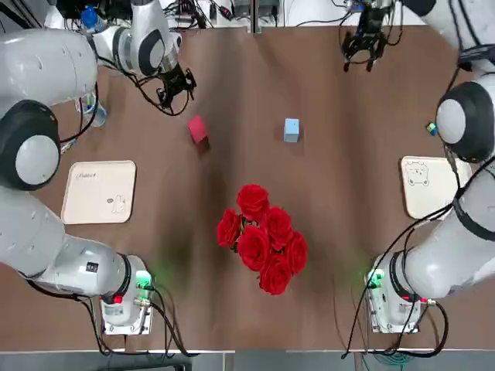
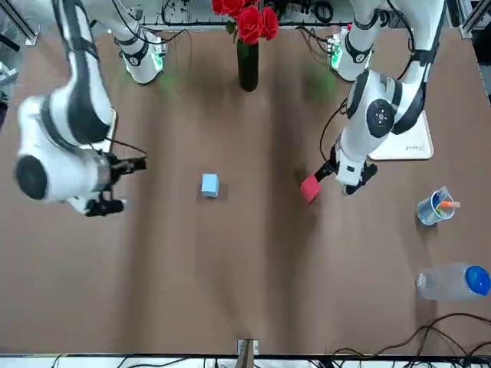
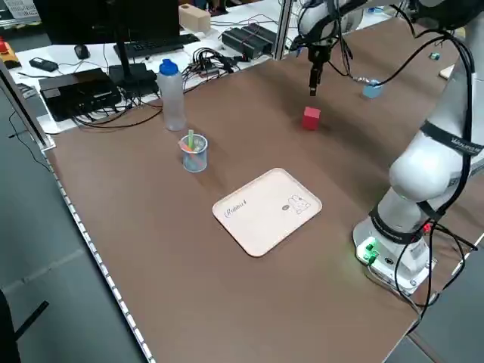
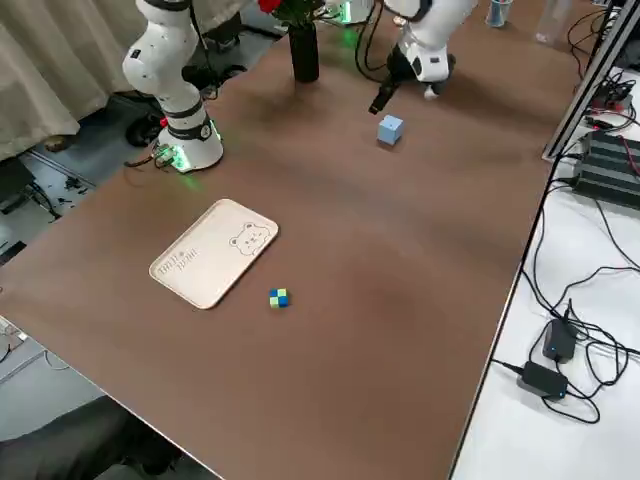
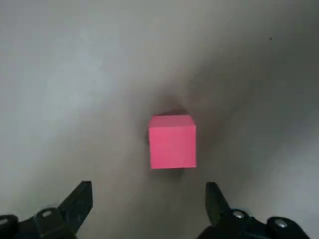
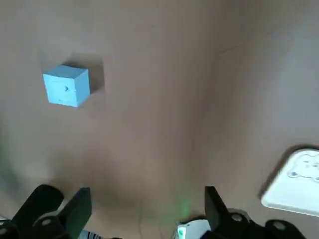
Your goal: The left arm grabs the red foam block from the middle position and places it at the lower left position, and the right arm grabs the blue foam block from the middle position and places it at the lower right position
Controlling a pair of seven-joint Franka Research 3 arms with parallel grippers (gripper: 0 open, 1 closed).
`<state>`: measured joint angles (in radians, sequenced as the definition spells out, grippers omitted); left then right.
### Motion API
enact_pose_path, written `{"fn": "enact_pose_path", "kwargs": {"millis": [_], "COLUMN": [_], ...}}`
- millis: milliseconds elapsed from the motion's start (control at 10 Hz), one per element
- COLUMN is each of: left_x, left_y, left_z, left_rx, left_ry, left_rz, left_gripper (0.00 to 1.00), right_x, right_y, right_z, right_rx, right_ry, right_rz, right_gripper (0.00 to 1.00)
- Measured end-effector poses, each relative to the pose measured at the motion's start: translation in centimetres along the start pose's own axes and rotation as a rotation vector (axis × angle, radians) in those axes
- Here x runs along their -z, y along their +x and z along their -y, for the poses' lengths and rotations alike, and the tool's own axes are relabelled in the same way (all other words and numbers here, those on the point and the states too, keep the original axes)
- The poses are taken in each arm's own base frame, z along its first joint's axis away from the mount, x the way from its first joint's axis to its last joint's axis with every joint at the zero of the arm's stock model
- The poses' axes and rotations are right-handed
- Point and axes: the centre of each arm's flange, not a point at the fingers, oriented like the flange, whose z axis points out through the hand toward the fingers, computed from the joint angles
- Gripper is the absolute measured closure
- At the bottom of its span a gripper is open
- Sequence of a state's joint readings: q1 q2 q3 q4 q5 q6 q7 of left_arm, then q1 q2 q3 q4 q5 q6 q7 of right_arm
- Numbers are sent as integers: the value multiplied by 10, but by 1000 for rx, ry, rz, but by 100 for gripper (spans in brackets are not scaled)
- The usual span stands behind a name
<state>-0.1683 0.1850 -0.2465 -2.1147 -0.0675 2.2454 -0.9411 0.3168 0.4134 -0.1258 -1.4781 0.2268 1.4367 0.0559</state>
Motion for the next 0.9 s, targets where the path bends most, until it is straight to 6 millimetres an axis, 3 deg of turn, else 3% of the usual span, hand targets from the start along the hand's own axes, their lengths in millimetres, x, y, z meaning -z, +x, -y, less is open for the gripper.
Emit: {"fn": "enact_pose_path", "kwargs": {"millis": [400,700,900], "left_x": [-83,-96,-105], "left_y": [-10,-2,-6], "left_z": [-18,-27,-29], "left_rx": [-2,8,-2], "left_ry": [62,45,56], "left_rz": [-54,-52,-48], "left_gripper": [0,0,0], "right_x": [-65,-139,-185], "right_y": [31,56,67], "right_z": [84,145,172], "right_rx": [-121,-251,-281], "right_ry": [47,25,-2], "right_rz": [-85,-149,-160], "right_gripper": [0,0,0]}}
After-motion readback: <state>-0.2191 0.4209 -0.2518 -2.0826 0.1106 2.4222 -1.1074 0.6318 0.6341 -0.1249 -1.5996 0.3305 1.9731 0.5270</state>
